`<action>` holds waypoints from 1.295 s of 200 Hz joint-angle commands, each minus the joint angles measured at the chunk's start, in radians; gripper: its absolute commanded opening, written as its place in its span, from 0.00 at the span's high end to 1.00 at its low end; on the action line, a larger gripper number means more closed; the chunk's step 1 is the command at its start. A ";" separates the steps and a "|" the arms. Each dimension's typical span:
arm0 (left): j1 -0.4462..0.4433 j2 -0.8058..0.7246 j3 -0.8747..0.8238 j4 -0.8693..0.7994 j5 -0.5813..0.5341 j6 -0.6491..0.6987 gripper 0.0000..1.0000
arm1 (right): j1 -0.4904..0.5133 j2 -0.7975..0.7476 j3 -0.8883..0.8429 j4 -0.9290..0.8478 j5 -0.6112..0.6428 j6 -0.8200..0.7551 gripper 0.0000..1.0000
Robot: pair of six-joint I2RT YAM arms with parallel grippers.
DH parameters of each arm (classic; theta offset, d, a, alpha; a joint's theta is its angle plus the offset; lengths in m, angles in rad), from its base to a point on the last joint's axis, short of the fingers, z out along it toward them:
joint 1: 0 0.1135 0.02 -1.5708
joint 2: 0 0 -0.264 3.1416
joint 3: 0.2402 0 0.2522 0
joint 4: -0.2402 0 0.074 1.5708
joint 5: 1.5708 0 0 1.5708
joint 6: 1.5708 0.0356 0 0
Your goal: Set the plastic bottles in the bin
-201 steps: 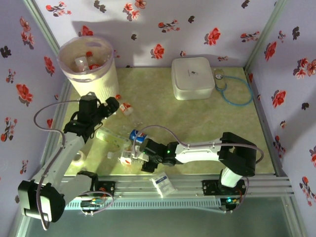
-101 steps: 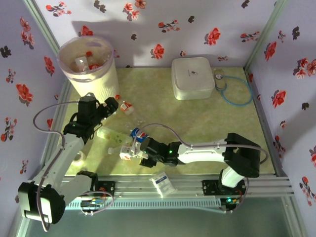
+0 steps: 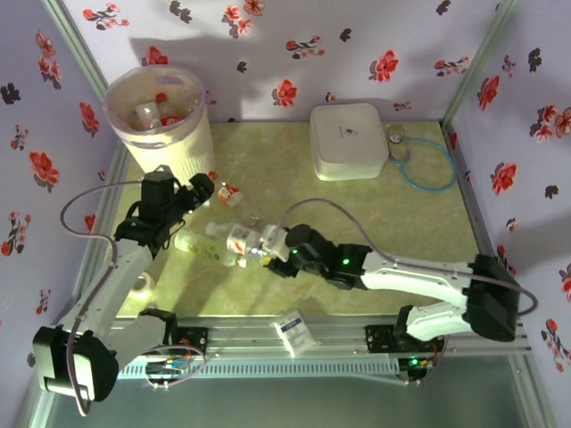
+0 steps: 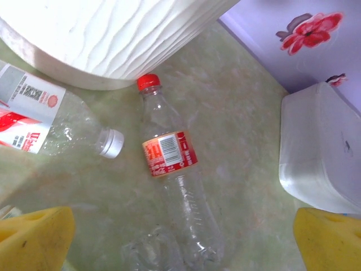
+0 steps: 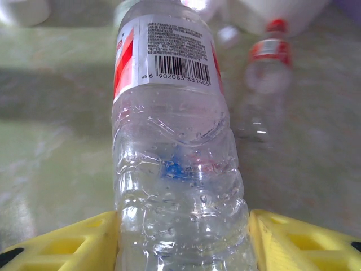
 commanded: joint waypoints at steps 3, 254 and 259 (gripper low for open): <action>0.003 -0.016 0.058 0.032 0.031 -0.040 0.00 | -0.085 -0.065 -0.030 0.040 0.072 0.057 0.44; -0.459 0.697 0.389 0.521 0.257 -0.302 0.53 | -0.218 0.034 -0.110 0.423 0.361 0.254 0.43; -0.458 0.697 0.394 0.510 0.250 -0.294 0.53 | -0.219 0.034 -0.109 0.420 0.357 0.250 0.42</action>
